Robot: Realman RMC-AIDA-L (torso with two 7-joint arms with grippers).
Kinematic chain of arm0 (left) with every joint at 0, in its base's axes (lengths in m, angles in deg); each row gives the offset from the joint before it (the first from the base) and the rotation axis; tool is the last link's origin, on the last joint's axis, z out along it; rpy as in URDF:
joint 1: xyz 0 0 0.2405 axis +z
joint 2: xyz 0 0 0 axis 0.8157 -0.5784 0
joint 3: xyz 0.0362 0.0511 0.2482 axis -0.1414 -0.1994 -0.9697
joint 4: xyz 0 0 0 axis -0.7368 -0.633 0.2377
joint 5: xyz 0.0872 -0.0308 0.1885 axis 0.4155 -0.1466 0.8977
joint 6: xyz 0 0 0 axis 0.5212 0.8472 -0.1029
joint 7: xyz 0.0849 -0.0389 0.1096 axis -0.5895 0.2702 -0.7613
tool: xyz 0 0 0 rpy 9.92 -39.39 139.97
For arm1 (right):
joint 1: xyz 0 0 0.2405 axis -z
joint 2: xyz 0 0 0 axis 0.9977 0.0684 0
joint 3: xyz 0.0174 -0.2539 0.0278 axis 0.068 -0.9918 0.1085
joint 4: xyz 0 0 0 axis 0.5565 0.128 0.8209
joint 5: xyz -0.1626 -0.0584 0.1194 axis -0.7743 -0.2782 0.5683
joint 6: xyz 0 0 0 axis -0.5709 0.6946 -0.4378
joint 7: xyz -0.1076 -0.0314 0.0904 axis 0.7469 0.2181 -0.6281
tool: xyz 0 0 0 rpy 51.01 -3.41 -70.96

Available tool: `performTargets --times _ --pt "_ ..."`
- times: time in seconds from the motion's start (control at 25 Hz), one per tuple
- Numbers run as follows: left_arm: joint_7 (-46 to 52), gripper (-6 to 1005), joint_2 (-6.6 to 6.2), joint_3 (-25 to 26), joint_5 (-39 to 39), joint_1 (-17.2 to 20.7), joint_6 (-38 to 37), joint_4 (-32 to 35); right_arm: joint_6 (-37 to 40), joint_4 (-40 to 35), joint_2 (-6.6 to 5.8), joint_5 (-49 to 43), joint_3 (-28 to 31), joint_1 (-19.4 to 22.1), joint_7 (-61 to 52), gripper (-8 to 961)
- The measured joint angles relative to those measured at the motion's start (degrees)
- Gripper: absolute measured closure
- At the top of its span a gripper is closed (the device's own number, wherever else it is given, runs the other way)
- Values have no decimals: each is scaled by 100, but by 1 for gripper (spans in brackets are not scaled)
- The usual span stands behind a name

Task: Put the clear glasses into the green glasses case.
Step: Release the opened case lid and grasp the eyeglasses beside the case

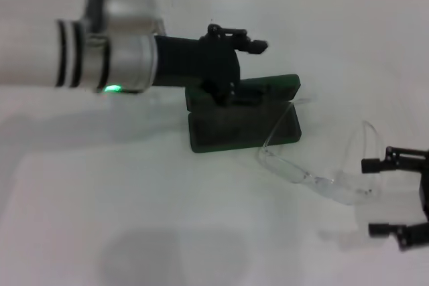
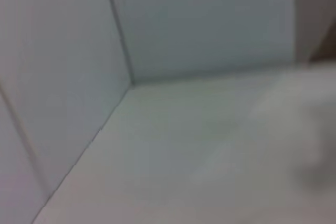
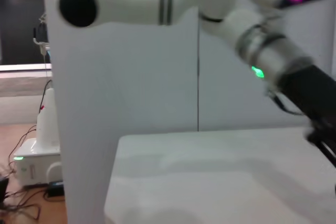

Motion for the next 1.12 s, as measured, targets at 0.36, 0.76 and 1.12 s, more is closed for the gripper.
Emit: performTargets --times 0.36,0.76,1.12 --pt "-1642 303 21 10 -2978 1488 -430 -702 -126 -2707 63 -936 -498 -1110 -4171 100" --pt "-2953 303 -15 613 -4063 1629 -1597 -2468 -748 -3312 217 -2815 -3005 -2339 -6596 116" --pt "-3035 303 -27 779 -4009 1632 -1748 -2753 -1495 -3182 237 -3107 -4383 -2445 -7338 121"
